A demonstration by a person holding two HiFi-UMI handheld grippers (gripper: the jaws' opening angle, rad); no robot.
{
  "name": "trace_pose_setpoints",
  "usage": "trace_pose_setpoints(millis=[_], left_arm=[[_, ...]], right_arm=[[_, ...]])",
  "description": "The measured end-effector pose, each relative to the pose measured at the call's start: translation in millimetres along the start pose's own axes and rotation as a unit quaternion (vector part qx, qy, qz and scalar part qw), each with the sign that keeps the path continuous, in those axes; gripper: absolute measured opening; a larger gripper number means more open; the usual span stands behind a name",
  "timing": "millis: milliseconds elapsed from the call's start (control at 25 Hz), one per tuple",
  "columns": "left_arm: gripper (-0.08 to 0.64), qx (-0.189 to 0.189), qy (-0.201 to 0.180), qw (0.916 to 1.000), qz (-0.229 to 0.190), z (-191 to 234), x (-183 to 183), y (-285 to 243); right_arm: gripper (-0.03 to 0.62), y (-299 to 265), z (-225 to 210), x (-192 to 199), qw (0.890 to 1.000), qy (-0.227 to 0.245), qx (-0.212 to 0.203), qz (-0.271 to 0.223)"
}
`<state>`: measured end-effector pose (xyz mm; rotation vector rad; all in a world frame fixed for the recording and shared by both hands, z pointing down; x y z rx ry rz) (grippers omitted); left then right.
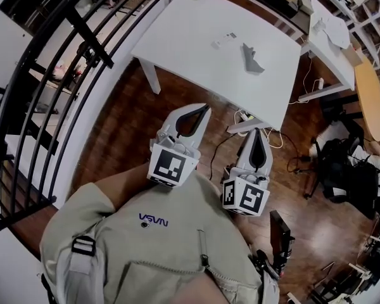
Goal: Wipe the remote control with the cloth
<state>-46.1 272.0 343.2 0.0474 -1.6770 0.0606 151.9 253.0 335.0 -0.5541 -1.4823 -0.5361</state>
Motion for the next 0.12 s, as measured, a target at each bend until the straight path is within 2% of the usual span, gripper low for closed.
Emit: trace_pose_setpoints(millis=[120], left_arm=[[0.005,0.001,-0.004,1.0000,0.005,-2.0,2.8,0.2]], right_arm=[[0.002,0.1,-1.0,0.8,1.000,0.000,-0.006,0.001]])
Point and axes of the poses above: the fingertips, and each gripper's own axes: y backward along the fingers, z to its left, x out of its underside, the point moved 10 cm from there along y, backward along the fingers, and after that the axes turned 13 degrees about -x, right-handed, at the moved point
